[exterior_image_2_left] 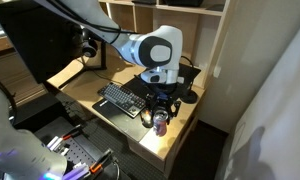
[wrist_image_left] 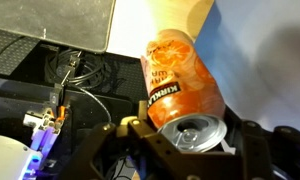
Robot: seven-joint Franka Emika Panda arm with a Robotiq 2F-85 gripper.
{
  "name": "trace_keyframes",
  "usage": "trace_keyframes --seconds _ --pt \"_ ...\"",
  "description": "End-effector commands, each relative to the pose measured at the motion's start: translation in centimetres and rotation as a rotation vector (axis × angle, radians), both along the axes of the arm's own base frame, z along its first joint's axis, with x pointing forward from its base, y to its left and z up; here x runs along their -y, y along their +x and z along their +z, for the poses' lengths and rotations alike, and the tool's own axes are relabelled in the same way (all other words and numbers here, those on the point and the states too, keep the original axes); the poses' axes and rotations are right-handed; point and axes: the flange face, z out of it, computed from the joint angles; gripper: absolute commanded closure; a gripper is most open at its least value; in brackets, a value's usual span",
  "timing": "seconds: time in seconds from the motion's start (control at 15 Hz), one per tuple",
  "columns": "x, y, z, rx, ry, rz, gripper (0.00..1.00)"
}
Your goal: Move the can towards the right edge of the table
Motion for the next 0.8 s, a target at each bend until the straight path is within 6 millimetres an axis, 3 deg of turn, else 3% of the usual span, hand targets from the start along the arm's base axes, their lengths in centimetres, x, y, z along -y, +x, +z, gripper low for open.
trace_keyframes --seconds 0.0,0.2,0.27,0.53,0.73 --pt "0.7 1.6 -1.6 0.039 -0.007 -0.054 0.57" --pt "0.5 2.3 -3.2 0.029 -0.048 -0.083 0.57" --pt "2.1 2.2 -3.2 0.026 -0.057 -0.087 0.57" --pt "3.1 2.1 -5.6 -0.009 -0.069 -0.119 0.57" --pt "2.3 1.8 -7.7 -0.039 -0.035 -0.147 0.57"
